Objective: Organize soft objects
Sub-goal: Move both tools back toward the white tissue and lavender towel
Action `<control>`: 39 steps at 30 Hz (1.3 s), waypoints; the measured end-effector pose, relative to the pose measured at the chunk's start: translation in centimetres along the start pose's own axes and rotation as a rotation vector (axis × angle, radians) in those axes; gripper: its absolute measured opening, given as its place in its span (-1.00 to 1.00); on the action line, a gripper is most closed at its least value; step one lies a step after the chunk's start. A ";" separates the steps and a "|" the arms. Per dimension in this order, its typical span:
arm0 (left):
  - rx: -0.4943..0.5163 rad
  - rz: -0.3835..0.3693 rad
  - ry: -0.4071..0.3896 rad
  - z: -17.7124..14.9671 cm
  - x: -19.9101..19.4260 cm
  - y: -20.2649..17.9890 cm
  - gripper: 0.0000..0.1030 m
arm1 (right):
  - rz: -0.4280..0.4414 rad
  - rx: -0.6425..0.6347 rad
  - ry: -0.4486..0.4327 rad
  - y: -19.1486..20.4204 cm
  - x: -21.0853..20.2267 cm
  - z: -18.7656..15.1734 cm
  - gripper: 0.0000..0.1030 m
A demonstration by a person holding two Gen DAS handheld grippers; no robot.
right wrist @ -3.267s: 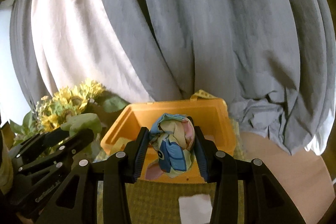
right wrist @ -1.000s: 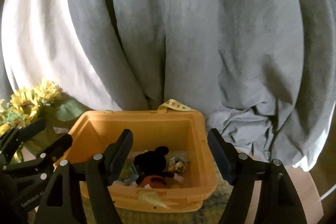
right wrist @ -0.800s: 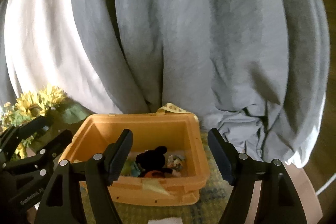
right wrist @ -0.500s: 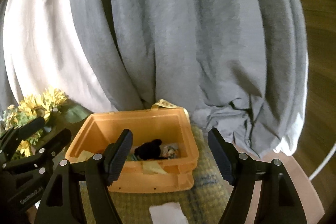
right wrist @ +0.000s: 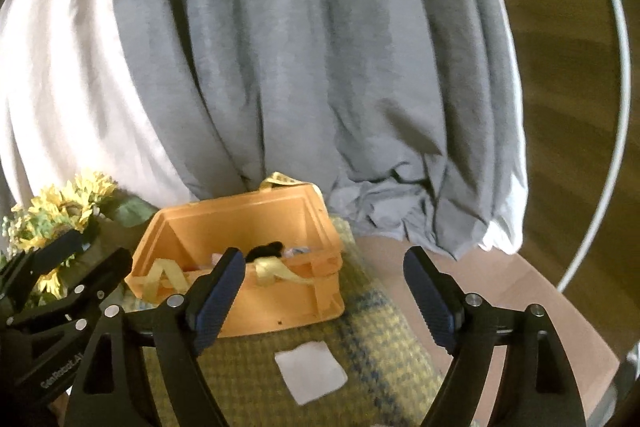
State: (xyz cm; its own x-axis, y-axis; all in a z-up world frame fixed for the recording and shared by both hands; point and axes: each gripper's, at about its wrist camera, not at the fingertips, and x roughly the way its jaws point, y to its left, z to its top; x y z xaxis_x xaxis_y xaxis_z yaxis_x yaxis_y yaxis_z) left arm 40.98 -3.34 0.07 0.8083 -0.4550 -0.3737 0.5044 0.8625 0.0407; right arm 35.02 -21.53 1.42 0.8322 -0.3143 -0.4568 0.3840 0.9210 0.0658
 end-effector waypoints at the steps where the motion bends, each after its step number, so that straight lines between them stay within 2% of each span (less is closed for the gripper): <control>1: 0.004 -0.005 0.000 -0.1 -0.1 -0.1 0.43 | -0.010 0.008 0.001 -0.1 -0.3 -0.3 0.60; 22: 0.158 -0.125 0.079 -4.8 -0.2 -3.5 0.43 | -0.156 0.117 0.107 -2.7 -2.6 -7.5 0.63; 34: 0.236 -0.177 0.187 -8.9 2.2 -5.6 0.43 | -0.198 0.147 0.171 -4.2 -2.2 -12.0 0.63; 39: 0.274 -0.188 0.230 -10.6 3.6 -6.5 0.43 | -0.225 0.184 0.226 -5.0 -1.4 -14.1 0.63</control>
State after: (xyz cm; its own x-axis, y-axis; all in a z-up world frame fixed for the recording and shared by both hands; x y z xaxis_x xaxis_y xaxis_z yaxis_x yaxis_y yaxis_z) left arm 37.40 -8.30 -11.33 0.6204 -0.5110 -0.5950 0.7247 0.6636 0.1858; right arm 26.32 -22.41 -10.78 0.6171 -0.4268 -0.6611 0.6303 0.7711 0.0905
